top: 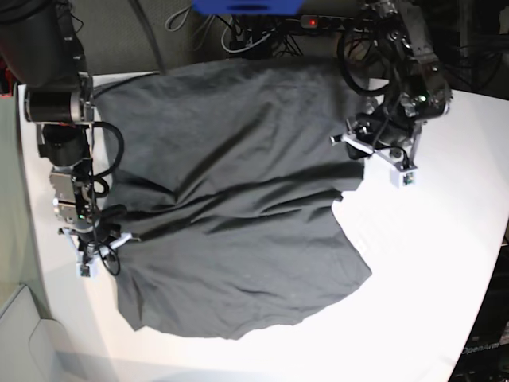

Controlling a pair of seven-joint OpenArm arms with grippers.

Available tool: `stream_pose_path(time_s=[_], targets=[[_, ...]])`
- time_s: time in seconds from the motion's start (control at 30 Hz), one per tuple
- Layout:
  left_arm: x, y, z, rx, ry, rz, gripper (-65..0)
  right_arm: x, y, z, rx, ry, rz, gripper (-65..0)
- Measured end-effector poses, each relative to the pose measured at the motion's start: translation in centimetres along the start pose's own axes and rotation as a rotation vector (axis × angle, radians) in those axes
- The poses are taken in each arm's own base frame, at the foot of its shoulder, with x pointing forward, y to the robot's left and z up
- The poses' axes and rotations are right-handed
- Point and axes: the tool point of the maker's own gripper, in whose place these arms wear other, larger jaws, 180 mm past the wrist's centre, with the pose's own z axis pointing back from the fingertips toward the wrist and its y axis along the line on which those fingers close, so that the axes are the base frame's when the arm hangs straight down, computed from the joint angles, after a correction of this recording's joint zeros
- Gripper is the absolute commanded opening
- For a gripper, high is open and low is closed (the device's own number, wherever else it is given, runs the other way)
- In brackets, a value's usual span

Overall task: Layout the t-shirt on the table in an organized manner, then fold the t-shirt properly
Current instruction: 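Pull the shirt with both grippers to spread it across the table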

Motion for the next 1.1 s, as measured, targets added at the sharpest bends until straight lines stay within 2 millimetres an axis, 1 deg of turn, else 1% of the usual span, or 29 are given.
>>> stream_pose_path(time_s=[0.1, 0.2, 0.27, 0.3, 0.33, 0.4, 0.47, 0.53, 0.6, 0.67, 0.73, 0.8, 0.87, 1.03, 1.1], targets=[[-0.4, -2.0, -0.5, -0.073, 0.018, 0.001, -46.0, -0.5, -1.4, 0.4, -0.009, 0.015, -0.081, -56.7], [-1.5, -5.5, -1.8, -0.16, 0.073, -0.053, -46.0, -0.7, -2.7, 0.8, -0.021, 0.019, -0.131, -56.7], [-2.3, -7.8, -2.5, -0.219, 0.103, -0.078, -46.0, -0.6, -2.9, 0.9, -0.02, 0.021, -0.149, -56.7], [-3.0, -8.5, -2.8, -0.236, 0.126, -0.083, -46.0, -0.4, -2.7, 1.0, -0.013, 0.023, -0.149, -56.7], [-3.7, -8.7, -3.1, -0.236, 0.146, -0.093, -46.0, -0.2, -2.4, 1.2, 0.002, 0.024, -0.155, -56.7], [-5.3, -8.7, -3.5, -0.239, 0.196, -0.092, -46.0, -0.3, -2.5, 2.1, 0.042, 0.03, -0.155, -56.7], [-6.1, -7.7, -4.0, -0.215, 0.225, -0.086, -46.0, -0.3, -2.7, 3.1, 0.059, 0.053, -0.132, -56.7], [-6.2, -6.0, -4.2, -0.194, 0.233, -0.071, -46.0, -0.2, -2.5, 3.8, 0.057, 0.09, -0.081, -56.7], [-5.5, -4.1, -4.3, -0.158, 0.221, -0.063, -46.0, 1.3, -0.9, 4.5, 0.1, 0.054, -0.053, -56.7], [-5.0, -3.0, -4.3, -0.15, 0.208, -0.053, -46.0, 3.0, 0.7, 5.3, 0.139, 0.015, -0.018, -56.7], [-4.5, -1.5, -4.1, -0.125, 0.195, -0.042, -46.0, 4.4, 1.7, 6.0, 0.161, -0.015, 0.008, -56.7], [-3.6, 0.6, -3.9, -0.077, 0.178, -0.037, -46.0, 5.1, 2.5, 6.9, 0.177, -0.035, 0.036, -56.7], [-3.0, 2.3, -3.8, -0.039, 0.168, -0.022, -46.0, 5.2, 2.8, 7.9, 0.184, -0.04, 0.04, -56.7], [-0.2, 4.5, -4.8, 0.005, 0.152, -0.031, -46.0, 6.0, 2.3, 9.9, 0.172, -0.068, 0.034, -56.7], [0.5, 5.4, -4.9, 0.022, 0.137, -0.024, -46.0, 6.3, 2.2, 10.6, 0.168, -0.086, 0.04, -56.7]])
